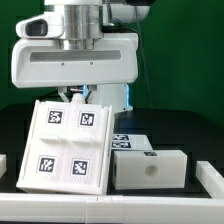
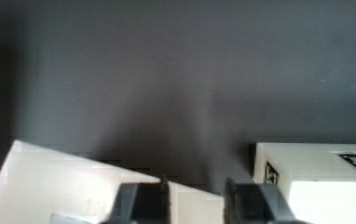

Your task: Assemble cabinet

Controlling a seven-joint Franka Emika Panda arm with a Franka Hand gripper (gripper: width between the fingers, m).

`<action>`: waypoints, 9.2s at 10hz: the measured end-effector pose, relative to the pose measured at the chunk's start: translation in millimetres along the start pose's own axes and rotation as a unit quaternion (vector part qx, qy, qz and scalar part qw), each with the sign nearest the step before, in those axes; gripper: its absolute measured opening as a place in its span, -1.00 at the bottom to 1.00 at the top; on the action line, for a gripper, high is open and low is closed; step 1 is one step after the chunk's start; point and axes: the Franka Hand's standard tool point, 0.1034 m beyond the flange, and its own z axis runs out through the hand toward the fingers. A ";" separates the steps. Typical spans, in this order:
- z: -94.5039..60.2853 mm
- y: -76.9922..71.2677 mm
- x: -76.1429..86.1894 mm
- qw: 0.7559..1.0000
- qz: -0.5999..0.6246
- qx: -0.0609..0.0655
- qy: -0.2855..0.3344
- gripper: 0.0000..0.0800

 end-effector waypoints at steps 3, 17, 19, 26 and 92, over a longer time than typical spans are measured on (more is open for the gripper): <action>-29.9 -1.0 21.2 1.000 -0.014 0.001 0.005 -0.70; 4.6 -84.2 62.7 0.991 0.131 -0.008 -0.004 0.61; 5.3 -82.8 62.1 0.990 0.139 -0.008 -0.005 0.62; 21.7 -99.0 62.7 0.886 0.463 0.004 -0.010 0.62; 53.6 -100.1 59.0 0.911 0.254 -0.268 -0.186 0.62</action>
Offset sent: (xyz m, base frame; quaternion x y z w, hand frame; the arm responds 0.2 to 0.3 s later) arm 0.0245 -0.0028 0.0244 0.0110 -0.0231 -0.0199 0.9995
